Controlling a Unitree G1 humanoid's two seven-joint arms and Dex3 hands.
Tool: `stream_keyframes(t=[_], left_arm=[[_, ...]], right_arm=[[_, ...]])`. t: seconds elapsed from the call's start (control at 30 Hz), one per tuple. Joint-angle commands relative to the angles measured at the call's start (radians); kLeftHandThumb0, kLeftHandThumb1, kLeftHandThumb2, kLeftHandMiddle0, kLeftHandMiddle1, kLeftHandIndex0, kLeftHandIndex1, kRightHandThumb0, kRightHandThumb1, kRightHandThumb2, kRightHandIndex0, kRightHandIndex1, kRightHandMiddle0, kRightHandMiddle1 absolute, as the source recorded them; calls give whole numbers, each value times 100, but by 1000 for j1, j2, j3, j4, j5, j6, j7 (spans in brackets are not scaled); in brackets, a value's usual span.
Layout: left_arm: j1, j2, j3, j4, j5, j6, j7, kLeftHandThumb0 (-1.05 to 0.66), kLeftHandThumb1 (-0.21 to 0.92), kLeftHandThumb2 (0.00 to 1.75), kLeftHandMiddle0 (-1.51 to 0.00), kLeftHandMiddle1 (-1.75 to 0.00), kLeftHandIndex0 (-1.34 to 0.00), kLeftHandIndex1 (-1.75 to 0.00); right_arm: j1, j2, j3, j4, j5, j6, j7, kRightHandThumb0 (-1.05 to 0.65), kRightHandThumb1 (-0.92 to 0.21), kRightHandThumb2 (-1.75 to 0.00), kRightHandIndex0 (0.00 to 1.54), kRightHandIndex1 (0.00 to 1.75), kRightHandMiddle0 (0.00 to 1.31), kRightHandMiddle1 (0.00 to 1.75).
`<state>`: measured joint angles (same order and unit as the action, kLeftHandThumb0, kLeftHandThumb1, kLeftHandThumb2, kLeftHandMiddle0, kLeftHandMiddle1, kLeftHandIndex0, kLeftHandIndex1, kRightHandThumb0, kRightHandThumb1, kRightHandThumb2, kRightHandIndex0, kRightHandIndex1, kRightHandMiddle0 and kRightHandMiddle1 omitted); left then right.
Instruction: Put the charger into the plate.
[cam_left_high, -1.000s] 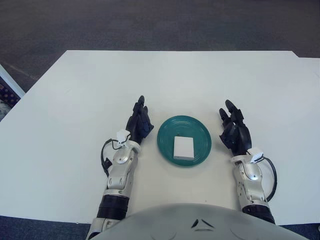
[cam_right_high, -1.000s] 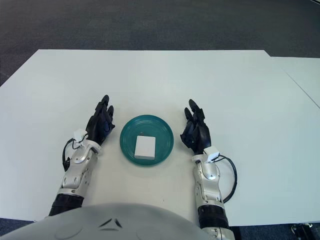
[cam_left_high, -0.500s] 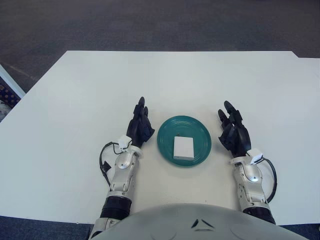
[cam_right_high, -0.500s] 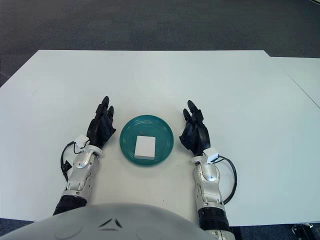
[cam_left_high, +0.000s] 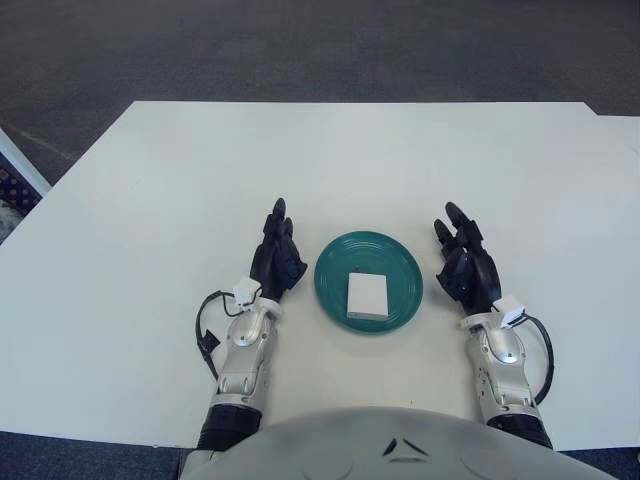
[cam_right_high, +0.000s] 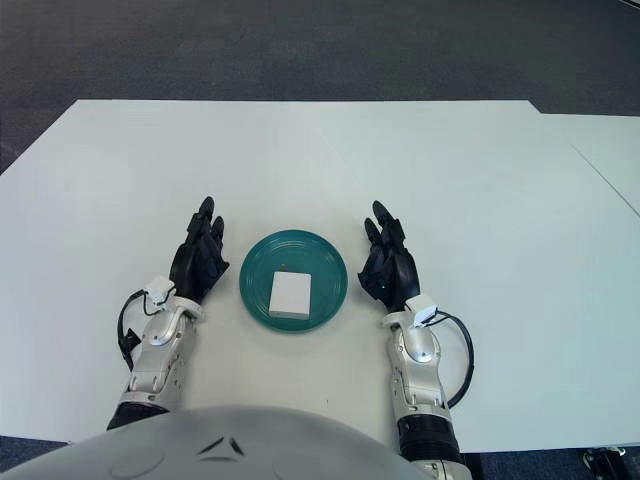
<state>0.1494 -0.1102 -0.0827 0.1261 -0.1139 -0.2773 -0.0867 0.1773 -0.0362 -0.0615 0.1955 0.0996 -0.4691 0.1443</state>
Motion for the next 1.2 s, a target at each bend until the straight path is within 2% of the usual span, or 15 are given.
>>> stream_keyframes(t=[0.0,0.23,0.43,0.63,0.83,0.93,1.17], left_arm=[[42,-30,-4,39,-13,32,9,-105,92,91,0,0,0,0],[59,-46,-6,46,-48,12,5,-105,92,87,0,0,0,0],[58,-44,1,115,-66,-50,-8,-105,92,86,0,0,0,0],[38,-36,1,176,-60,-121,-14,-105,92,88,0,0,0,0],[14,-33,-13,205,2,-195,15,-105,92,90,0,0,0,0],[12,-23,-19,208,44,-200,34,-105,92,92,0,0,0,0],[10,-4,-20,178,92,-141,66,-105,92,95,0,0,0,0]], right_arm=[[39,-7,-6,31,5,49,3,-92,-92,-103,12,0,0,23],[28,-17,-18,36,19,56,15,-91,-92,-104,12,0,0,23],[2,-35,-25,46,7,73,11,-91,-92,-105,12,0,0,24],[-17,-45,-29,22,-1,139,-5,-90,-92,-107,12,0,0,25],[-61,-47,-38,25,-7,217,-32,-89,-92,-107,13,0,0,28],[-90,-47,-38,48,-17,227,-47,-89,-92,-106,13,0,0,30],[-124,-48,-32,79,-35,223,-68,-91,-92,-106,13,0,0,32]])
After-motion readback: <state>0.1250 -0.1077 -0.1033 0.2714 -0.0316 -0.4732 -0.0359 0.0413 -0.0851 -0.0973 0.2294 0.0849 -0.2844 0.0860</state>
